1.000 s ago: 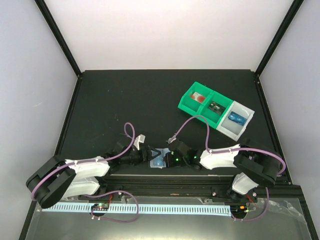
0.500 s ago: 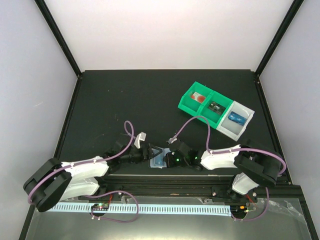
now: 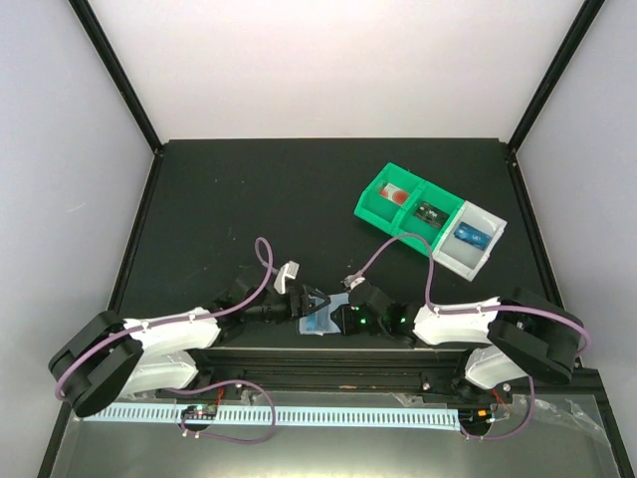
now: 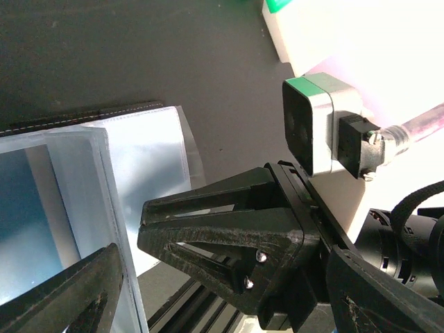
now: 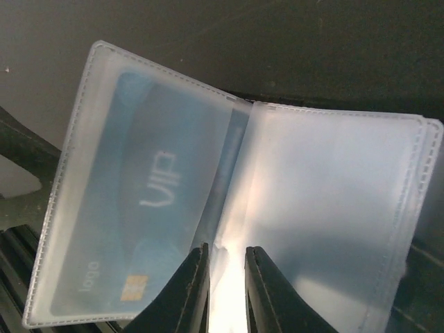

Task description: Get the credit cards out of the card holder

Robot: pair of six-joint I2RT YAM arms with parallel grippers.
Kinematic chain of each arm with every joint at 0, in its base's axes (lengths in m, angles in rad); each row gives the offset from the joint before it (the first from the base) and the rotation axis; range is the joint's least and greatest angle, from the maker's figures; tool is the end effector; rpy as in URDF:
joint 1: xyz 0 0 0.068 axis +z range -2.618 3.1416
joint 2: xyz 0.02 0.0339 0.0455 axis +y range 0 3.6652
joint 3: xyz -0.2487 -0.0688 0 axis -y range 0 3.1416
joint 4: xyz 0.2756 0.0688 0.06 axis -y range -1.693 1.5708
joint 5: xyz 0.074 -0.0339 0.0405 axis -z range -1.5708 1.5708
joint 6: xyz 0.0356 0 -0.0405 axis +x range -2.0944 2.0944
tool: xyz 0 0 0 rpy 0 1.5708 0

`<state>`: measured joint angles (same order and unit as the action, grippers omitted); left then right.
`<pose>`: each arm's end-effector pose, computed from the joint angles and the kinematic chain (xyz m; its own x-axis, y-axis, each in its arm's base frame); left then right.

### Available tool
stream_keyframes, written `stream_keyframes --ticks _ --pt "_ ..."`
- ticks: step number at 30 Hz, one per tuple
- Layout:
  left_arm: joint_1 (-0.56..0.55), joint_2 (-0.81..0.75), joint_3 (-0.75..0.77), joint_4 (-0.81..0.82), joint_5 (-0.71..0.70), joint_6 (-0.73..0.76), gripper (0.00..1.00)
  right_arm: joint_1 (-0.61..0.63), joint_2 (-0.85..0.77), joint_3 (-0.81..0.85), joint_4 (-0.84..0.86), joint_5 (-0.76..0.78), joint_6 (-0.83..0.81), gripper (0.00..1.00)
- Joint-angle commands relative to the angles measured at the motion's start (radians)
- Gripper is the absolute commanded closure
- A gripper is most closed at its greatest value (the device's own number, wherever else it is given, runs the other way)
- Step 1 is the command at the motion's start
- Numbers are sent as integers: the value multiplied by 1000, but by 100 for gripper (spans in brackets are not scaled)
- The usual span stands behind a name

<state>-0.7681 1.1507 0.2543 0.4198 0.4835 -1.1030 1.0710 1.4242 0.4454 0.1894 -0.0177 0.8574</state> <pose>0.1548 -0.1726 0.1144 -0.9630 -0.1685 -0.2103 0.1168 0.4422 -0.8893 0.1262 0.2324 0.0865 -0.8907 -0.0537 -0.4514 -0.3209 0.7776 0.5408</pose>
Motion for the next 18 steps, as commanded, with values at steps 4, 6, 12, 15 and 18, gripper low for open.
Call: stream_keyframes --ticks 4,6,12,15,18 --pt "-17 22 52 8 11 6 18 3 -57 -34 44 20 -10 77" --pt "-20 27 56 10 11 6 18 3 -78 -44 45 18 -13 73" --pt "-37 50 83 3 6 5 18 3 -140 -86 108 -21 -31 61" --pt "-44 65 94 3 3 5 18 3 -154 -102 149 -55 -25 54" --pt "-47 72 102 -2 1 5 18 3 -159 -103 159 -72 -23 53"
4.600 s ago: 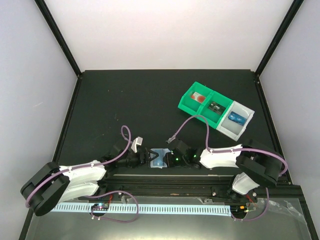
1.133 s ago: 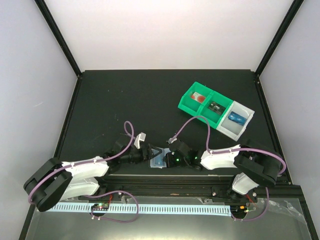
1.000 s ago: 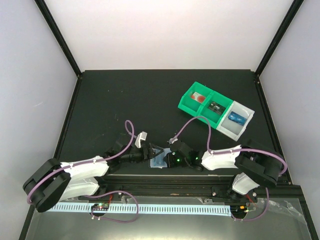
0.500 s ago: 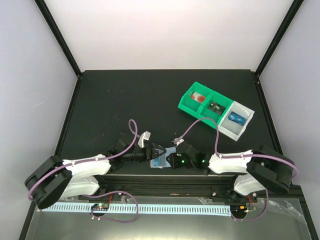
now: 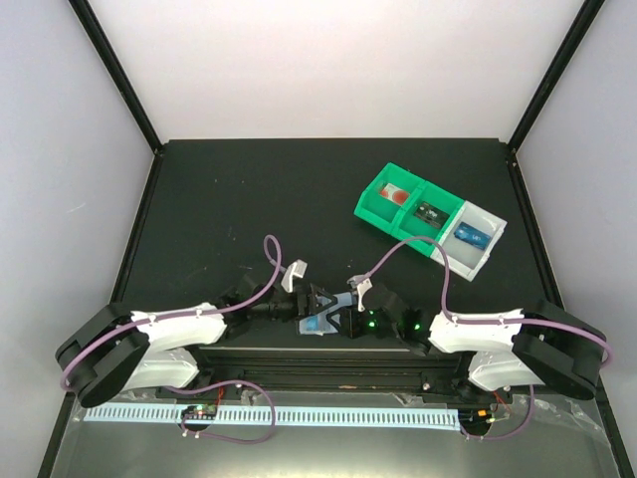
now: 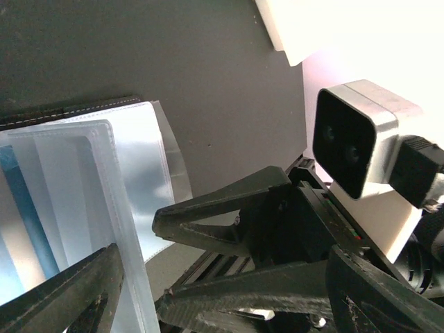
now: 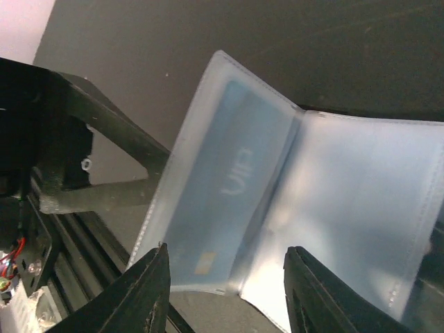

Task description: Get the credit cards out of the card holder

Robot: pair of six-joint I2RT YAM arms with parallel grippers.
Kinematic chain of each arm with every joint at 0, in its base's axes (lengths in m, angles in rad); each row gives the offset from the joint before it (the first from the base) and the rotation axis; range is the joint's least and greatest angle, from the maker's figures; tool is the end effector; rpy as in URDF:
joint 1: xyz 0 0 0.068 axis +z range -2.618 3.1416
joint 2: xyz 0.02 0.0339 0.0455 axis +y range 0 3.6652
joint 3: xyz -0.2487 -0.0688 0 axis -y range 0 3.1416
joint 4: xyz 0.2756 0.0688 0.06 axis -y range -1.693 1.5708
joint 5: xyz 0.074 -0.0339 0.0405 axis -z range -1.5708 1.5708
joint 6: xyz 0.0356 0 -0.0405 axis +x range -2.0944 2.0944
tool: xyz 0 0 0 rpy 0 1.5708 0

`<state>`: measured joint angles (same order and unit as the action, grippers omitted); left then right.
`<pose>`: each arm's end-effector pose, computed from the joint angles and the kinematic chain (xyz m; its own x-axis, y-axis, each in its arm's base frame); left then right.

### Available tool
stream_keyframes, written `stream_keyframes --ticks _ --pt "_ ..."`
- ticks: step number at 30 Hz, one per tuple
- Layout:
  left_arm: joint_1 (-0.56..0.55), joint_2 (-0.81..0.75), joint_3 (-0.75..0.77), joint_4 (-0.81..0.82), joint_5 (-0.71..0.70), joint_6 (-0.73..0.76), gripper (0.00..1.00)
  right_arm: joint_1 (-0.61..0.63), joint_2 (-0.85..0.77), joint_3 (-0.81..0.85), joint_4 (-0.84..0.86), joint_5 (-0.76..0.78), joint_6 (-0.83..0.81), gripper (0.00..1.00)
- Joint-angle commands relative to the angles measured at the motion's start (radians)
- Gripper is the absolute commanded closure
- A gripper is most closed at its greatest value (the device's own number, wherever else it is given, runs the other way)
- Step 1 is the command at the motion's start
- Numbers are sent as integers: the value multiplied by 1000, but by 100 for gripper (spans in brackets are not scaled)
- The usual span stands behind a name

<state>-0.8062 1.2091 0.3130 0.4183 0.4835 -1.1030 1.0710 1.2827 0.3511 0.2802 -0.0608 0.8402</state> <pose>0.1575 -0.1881 0.1199 -0.9689 -0.1315 -0.2096 0.1329 0.4382 -0.8890 0.1174 0.2196 0.1001 -0.8636 -0.0304 -0.5032 -0.3837 0.6872 0.6169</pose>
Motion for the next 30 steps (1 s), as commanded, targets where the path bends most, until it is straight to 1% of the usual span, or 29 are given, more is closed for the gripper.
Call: stream_keyframes --ticks 1,8,11,13,16,21,25,27,30 --pt "-8 17 44 -2 -1 4 19 2 -19 -8 71 -33 -7 52" --pt "-16 30 53 -3 -11 0 19 3 -26 -4 86 -58 1 51" --pt "-19 37 62 -5 -12 1 19 3 -17 6 70 -52 6 49" --pt "-22 41 67 -8 -11 2 19 2 -9 16 40 -31 10 50" --pt "-24 41 67 -13 -14 4 19 2 -6 17 18 -11 12 55" --pt "-24 27 73 -62 -30 23 19 3 -28 15 -25 27 14 69" --pt "-24 9 74 -101 -53 39 19 3 -46 10 -45 46 11 77" --pt "-24 -3 75 -135 -73 49 19 3 -47 13 -62 55 11 80" --pt "-23 -23 71 -184 -108 67 19 3 -44 17 -94 73 13 80"
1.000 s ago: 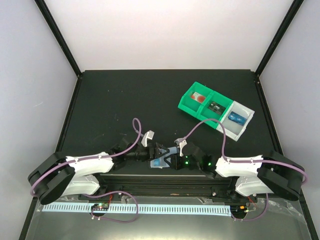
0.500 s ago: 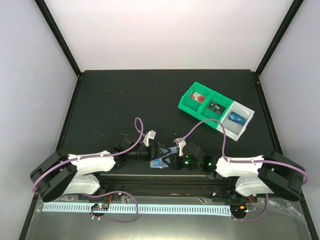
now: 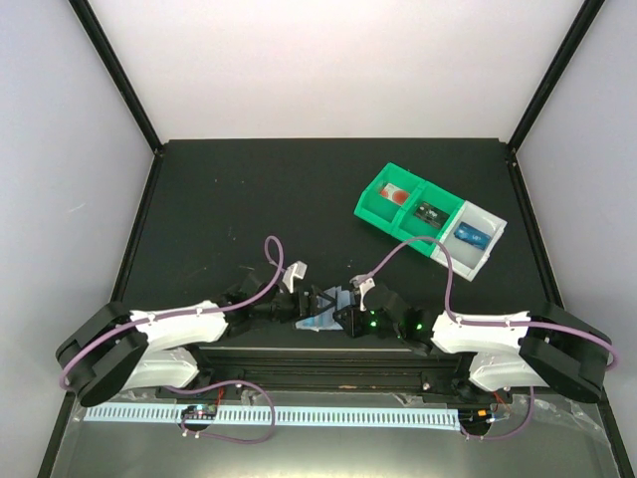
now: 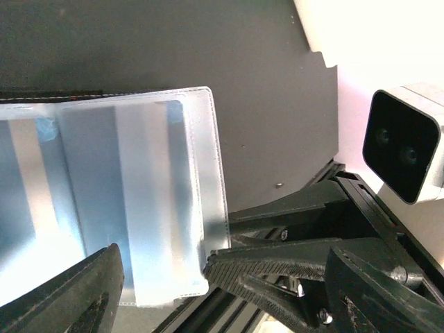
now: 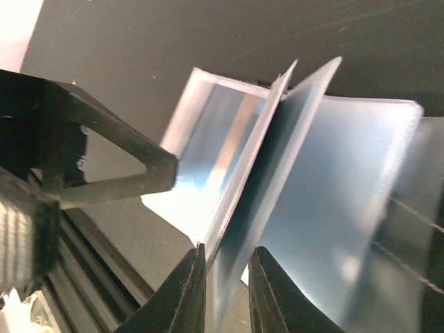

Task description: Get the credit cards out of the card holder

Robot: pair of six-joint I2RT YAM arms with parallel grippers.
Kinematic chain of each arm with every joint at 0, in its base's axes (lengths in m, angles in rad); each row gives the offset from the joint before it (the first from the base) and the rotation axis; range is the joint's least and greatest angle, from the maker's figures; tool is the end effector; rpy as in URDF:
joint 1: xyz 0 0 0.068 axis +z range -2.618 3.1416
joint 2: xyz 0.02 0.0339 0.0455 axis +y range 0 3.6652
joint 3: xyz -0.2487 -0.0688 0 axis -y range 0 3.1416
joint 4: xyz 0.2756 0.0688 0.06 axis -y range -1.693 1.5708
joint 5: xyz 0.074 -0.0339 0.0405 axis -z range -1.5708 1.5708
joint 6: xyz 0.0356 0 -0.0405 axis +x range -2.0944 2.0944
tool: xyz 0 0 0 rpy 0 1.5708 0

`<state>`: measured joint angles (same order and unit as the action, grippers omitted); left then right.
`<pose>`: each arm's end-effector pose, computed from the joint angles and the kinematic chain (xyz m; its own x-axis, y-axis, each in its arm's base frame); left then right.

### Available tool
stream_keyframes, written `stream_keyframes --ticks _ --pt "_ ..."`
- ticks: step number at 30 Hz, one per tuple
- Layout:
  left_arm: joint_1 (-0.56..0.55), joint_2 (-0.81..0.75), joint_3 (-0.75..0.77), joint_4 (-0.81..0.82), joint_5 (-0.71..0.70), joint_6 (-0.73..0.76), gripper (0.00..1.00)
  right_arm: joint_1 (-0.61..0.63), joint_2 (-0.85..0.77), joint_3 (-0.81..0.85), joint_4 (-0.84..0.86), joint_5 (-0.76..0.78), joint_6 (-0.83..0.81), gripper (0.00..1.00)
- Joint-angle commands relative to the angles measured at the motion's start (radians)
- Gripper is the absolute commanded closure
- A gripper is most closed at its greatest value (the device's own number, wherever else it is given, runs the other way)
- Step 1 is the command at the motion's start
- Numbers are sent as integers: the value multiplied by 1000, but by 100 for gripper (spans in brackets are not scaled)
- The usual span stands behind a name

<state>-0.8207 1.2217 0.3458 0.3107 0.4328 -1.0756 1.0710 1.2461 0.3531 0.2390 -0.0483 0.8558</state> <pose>0.1576 -0.1911 0.1170 -0.9703 -0.1303 -0.2037 0.1091 0.5157 -0.8498 0.1169 0.2178 0.1055 -0.8670 -0.0140 -0.4982 -0.3666 0.6950 0.6185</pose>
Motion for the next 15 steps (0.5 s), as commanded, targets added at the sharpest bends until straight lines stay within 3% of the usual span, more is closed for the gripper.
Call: stream_keyframes --ticks 1,7,10,15 --pt "-8 -43 37 -90 -66 45 21 3 -8 14 -57 65 -1 79" --pt "0 -68 36 -200 -121 100 36 2 -7 18 -70 77 -3 80" --pt "11 -103 36 -286 -178 125 37 3 -4 25 -84 85 -4 79" --pt "45 -162 25 -393 -256 151 38 3 -13 47 -147 116 -6 69"
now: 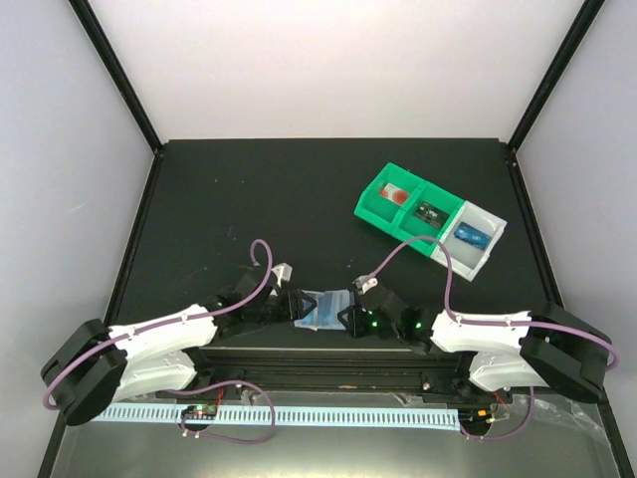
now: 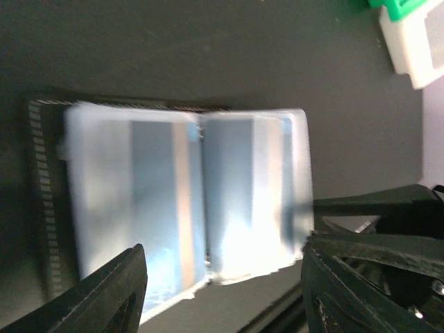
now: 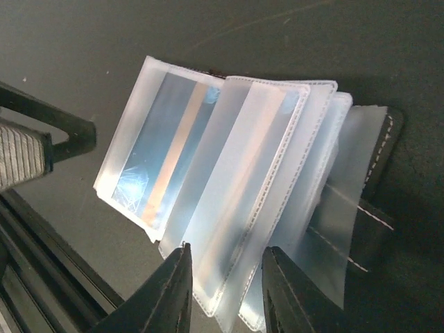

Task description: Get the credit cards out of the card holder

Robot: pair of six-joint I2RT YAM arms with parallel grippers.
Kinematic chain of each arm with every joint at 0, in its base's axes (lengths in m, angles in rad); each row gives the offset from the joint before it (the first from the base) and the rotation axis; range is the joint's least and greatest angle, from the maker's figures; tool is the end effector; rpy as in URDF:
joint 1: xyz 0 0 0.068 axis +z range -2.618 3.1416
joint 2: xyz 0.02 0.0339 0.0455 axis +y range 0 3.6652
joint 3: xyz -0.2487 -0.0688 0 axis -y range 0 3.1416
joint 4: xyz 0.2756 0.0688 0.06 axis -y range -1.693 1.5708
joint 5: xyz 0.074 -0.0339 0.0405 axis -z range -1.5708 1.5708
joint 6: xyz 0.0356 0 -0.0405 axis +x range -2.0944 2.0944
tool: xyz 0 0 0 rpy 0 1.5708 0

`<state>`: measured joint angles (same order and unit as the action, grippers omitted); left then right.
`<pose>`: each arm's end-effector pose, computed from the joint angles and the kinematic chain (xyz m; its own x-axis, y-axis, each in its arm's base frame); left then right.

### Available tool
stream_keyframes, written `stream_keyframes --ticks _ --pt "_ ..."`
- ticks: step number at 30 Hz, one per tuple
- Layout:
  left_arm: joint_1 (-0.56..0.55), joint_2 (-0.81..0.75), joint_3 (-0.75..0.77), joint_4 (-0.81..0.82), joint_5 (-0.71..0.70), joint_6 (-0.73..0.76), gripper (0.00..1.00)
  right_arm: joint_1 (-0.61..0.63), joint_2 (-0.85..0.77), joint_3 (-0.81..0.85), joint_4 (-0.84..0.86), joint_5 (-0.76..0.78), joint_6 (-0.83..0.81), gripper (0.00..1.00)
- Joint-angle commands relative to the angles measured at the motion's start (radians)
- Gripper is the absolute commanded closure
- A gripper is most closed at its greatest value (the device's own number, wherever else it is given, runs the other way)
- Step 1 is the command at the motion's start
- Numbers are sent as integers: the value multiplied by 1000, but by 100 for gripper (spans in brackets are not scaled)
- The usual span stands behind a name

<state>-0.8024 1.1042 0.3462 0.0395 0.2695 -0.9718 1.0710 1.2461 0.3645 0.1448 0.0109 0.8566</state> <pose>0.1538 -0.1727 0.1184 -0.9454 -0.1674 -0.2797 0.0915 0.6873 -0.7205 0.1170 0.2134 0.1010 -0.8712 -0.0188 -0.4906 -0.3290 0.7641 0.5548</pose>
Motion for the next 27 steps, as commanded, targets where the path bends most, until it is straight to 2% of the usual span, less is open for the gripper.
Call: stream_keyframes --ticks 1,7,17,27 --pt "33 -51 18 -129 -100 53 39 3 -20 41 -69 65 -7 66" --pt "58 -28 -12 -91 -71 65 45 2 -40 58 -94 81 -8 63" --pt "58 62 -29 -46 -49 72 53 -2 81 101 -48 38 5 62" --pt "57 83 -82 41 -25 41 71 -2 152 88 -16 43 49 51"
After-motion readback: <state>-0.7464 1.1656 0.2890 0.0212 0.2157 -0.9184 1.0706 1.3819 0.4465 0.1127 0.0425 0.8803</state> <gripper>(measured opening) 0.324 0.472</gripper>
